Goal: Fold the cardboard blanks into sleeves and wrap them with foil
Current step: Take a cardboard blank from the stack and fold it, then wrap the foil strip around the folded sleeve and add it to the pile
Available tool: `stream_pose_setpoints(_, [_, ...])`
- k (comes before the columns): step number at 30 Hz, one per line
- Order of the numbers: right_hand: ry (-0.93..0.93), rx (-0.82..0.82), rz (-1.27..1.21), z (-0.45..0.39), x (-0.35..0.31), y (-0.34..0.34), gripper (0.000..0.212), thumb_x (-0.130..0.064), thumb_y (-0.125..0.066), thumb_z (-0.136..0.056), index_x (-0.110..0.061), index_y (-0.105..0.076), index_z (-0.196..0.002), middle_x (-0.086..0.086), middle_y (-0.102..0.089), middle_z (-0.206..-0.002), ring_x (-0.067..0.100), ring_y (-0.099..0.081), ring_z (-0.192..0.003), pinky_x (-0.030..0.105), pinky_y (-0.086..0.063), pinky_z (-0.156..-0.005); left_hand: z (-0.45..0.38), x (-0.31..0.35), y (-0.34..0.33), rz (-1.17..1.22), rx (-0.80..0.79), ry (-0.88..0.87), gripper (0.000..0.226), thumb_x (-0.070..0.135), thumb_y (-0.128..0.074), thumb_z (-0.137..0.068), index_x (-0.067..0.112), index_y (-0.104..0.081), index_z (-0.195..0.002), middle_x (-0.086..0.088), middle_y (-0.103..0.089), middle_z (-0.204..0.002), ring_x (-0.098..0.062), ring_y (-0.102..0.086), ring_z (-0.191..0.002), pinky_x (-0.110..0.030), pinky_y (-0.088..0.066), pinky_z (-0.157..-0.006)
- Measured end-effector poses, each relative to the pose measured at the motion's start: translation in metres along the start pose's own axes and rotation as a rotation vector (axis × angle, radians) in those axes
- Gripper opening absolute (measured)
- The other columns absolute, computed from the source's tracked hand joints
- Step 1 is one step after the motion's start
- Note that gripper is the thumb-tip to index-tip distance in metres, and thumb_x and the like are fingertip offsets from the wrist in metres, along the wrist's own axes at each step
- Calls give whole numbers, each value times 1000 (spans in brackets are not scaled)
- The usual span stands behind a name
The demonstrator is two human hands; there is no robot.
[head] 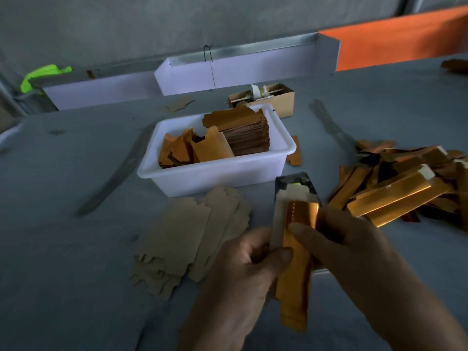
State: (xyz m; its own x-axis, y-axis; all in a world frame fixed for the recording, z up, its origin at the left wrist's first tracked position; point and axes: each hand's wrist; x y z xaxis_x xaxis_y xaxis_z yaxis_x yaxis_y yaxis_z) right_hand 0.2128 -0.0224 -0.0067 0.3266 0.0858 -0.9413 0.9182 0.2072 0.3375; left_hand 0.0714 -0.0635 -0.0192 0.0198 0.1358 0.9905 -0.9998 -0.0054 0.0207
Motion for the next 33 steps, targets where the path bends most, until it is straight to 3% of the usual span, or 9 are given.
stream_pose_setpoints(4, [-31,-3,-149,-1,6,-3,26,-44,-64,-64,-23,-67,-78,18,-64,-76,36,-63,-78,56,-53,-75,1,1,-6,-52,178,-5,14,34,-75,-72,26,-69,-82,1,-72,-71,-12,-66,-65,-32,-49,-63])
stream_pose_setpoints(10, [-21,83,-183,-4,12,-9,17,-37,-62,-73,-22,-68,-80,14,-67,-72,35,-65,-74,56,-54,-71,1,-7,-19,-222,491,-180,5,29,-76,-74,32,-75,-78,6,-69,-74,-4,-65,-69,-19,-50,-61])
stream_pose_setpoints(14, [-16,158,-177,-5,14,-13,17,-34,-63,-71,-20,-67,-79,13,-66,-69,35,-64,-69,55,-55,-65,1,-10,-33,-464,648,-377,20,18,-78,-74,31,-76,-90,9,-55,-70,-4,-57,-71,-10,-40,-59])
stream_pose_setpoints(19, [-22,186,-183,-3,14,-19,21,-38,-63,-66,-21,-67,-78,8,-68,-68,30,-66,-70,53,-55,-68,2,-14,-39,-1087,576,-444,66,8,-92,-43,13,-74,-106,-7,-53,-67,-23,-56,-64,-23,-46,-48])
stream_pose_setpoints(23, [-73,156,-222,-4,12,-17,23,-34,-66,-73,-11,-66,-74,17,-66,-71,38,-64,-74,57,-53,-68,0,-18,-48,-1249,623,-452,52,14,-75,-60,10,-72,-111,-6,-53,-70,-20,-37,-74,-27,-41,-42])
stream_pose_setpoints(25, [-94,122,-246,-4,10,-15,38,-49,-63,-70,-11,-66,-74,18,-65,-71,38,-63,-75,55,-54,-69,0,-20,-53,-1254,602,-433,48,20,-61,-65,14,-72,-112,-4,-53,-73,-19,-37,-75,-26,-40,-40])
stream_pose_setpoints(28, [-57,96,-169,-5,4,-13,53,-64,-57,-63,-13,-66,-75,14,-66,-70,32,-65,-71,50,-55,-67,1,-19,-55,-1217,566,-452,49,29,-76,-62,23,-72,-110,2,-48,-82,-17,-48,-75,-23,-41,-40])
stream_pose_setpoints(31, [-27,165,-103,-11,3,-7,28,-38,-64,-75,-11,-64,-73,13,-63,-65,29,-62,-62,46,-53,-60,2,-16,-50,-982,532,-526,32,36,-53,-83,29,-72,-107,8,-50,-86,-12,-55,-76,-15,-42,-54])
stream_pose_setpoints(33, [-43,142,-152,-13,2,-3,23,-31,-62,-76,-9,-63,-76,19,-62,-69,31,-60,-62,45,-54,-61,3,-10,-46,-615,529,-392,23,36,-53,-90,42,-70,-104,16,-53,-89,-6,-59,-76,-15,-48,-63])
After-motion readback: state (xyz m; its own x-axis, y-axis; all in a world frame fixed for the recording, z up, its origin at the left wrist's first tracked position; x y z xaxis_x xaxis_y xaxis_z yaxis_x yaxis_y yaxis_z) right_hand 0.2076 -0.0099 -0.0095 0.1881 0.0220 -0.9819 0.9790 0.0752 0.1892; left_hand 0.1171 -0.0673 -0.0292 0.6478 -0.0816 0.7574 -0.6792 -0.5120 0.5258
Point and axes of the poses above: each hand's wrist, its own z-axis away from the middle knuckle, its own y-axis out of the back of the hand, x = y × z
